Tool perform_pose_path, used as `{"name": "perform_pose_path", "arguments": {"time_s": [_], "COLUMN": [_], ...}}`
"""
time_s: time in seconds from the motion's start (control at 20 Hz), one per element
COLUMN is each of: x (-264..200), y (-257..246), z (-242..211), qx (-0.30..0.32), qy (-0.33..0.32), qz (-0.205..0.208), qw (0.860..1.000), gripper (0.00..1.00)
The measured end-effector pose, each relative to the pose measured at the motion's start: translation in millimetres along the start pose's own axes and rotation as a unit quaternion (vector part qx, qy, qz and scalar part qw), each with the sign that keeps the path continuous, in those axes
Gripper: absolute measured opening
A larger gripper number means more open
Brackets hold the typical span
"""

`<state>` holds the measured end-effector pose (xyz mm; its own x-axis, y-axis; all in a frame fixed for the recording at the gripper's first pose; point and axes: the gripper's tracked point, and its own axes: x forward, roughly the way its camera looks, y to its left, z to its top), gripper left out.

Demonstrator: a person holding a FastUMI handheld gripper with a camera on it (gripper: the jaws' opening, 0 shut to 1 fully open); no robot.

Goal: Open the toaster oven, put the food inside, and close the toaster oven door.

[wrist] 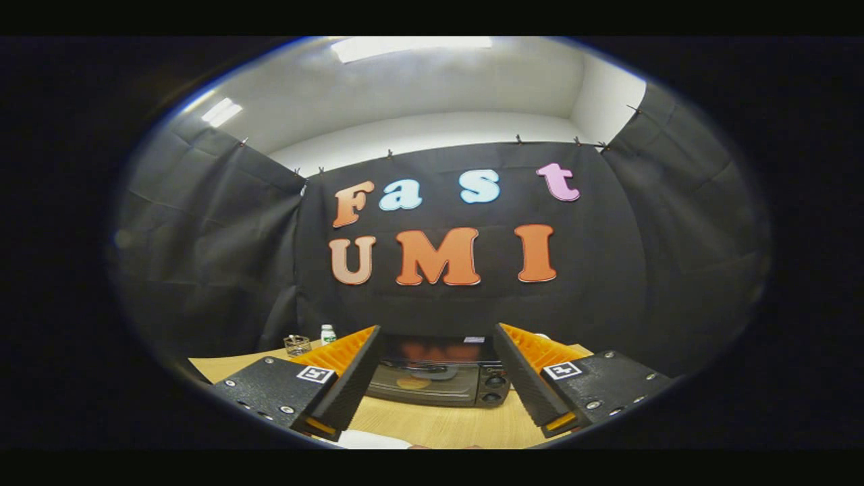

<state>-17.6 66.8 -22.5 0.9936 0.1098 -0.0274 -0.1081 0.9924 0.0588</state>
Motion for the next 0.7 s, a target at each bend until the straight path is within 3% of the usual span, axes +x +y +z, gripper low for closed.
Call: {"name": "perform_pose_path", "arguments": {"time_s": [0.7], "x": [18.7], "y": [38.6], "z": [10.5], "qx": [0.023], "qy": [-0.003], "qz": [0.031], "qw": [0.999], "gripper": [0.97]}}
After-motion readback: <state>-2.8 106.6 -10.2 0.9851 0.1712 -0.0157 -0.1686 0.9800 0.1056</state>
